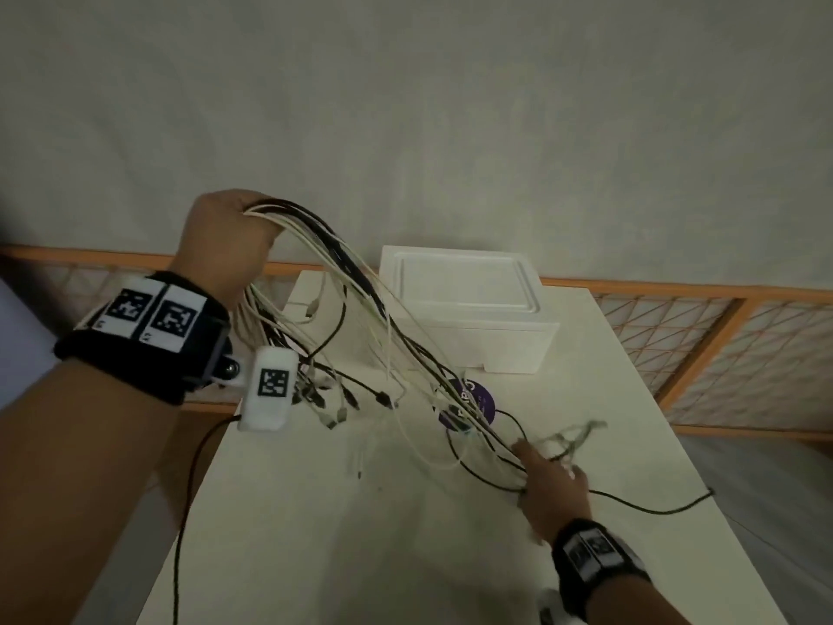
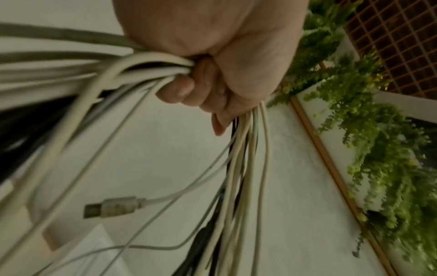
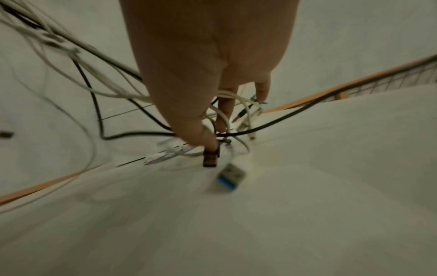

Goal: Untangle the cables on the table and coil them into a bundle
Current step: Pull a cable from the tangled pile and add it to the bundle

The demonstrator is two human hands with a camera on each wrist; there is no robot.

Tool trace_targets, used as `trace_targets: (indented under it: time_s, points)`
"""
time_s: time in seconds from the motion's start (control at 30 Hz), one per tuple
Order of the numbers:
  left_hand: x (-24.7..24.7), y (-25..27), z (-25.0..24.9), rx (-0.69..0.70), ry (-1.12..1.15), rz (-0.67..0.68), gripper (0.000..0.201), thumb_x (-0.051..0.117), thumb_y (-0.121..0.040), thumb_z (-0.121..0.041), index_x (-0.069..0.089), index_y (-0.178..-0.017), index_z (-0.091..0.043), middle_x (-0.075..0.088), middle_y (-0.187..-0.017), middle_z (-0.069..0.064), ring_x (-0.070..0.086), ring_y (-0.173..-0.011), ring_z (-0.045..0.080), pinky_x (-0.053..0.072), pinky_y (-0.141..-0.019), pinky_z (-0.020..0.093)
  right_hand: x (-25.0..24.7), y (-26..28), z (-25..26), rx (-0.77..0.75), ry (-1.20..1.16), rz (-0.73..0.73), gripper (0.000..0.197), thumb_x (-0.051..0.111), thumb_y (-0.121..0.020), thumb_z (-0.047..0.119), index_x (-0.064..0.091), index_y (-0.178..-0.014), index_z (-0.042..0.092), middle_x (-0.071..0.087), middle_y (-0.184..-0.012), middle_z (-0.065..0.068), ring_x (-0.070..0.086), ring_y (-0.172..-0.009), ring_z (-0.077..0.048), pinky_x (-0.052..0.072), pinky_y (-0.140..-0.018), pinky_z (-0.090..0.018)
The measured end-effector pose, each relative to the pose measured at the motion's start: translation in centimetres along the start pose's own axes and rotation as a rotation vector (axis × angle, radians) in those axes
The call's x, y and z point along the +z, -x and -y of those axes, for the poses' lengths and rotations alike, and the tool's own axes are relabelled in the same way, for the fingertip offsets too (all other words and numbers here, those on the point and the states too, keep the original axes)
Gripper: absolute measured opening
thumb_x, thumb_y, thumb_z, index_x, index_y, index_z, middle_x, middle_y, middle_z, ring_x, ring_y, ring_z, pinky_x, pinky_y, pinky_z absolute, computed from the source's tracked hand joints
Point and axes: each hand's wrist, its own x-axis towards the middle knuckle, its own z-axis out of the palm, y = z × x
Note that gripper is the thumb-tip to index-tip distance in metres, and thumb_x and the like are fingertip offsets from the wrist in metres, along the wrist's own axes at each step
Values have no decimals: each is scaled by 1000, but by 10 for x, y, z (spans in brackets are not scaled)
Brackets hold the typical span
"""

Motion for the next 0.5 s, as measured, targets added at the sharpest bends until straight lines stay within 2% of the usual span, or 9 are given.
trace_targets:
  time_s: [0.07,0.13,0.2,0.27,0.33,0.37,0.43,0.5]
  points:
    - [7,2,0,6,6,37,28,55,-84,-3,62,-66,-23,52,-43,-19,42,-40,-7,31,-42,9,0,-3,-15,43,-90,81,86,62,-71,23,19,-141,48,36,-149,16,49,-124,-15,33,-107,-46]
    - [11,1,0,-15,42,44,22,55,-85,-2,65,-73,-17,53,-46,-20,44,-42,-8,33,-43,8,-4,-11,-25,82,-241,159,105,73,-58,33,14,-143,51,7,-158,17,42,-131,-18,38,-104,-49]
    - [9,-6,0,-56,99,14,17,57,-84,-3,63,-74,-15,53,-53,-12,43,-45,-2,34,-45,16,-8,-21,-39,169,-412,162,117,83,-55,33,12,-148,41,-9,-160,4,26,-142,-27,35,-107,-49]
    - [2,-14,-2,-143,208,-29,4,60,-78,-12,59,-74,-12,46,-54,-2,35,-45,9,26,-46,21,-13,-24,-56,332,-533,162,120,86,-63,29,6,-152,24,-10,-159,-12,13,-144,-36,33,-107,-44]
    - [-1,-20,-6,-191,264,-36,7,59,-73,-16,57,-77,-12,41,-46,-6,29,-40,9,21,-44,20,-19,-24,-70,426,-523,126,122,88,-63,28,5,-153,17,-11,-157,-19,17,-142,-41,33,-107,-46]
    - [0,-21,-9,-191,245,-21,7,59,-75,-16,57,-80,-11,40,-44,-8,29,-38,9,21,-43,20,-23,-25,-72,428,-463,115,123,88,-62,25,5,-152,16,-14,-156,-19,20,-141,-42,34,-107,-46]
    - [7,-21,-14,-154,167,7,2,56,-81,-13,58,-82,-14,41,-47,-8,31,-36,7,26,-41,21,-37,-23,-64,339,-301,159,123,88,-62,18,4,-152,20,-17,-157,-16,21,-142,-38,34,-108,-42]
    - [14,-20,-20,-152,177,5,2,57,-83,-12,58,-83,-15,40,-51,-5,32,-37,7,26,-41,20,-57,-18,-46,211,-135,257,115,85,-66,22,9,-152,20,-4,-159,-12,19,-144,-29,31,-111,-37]
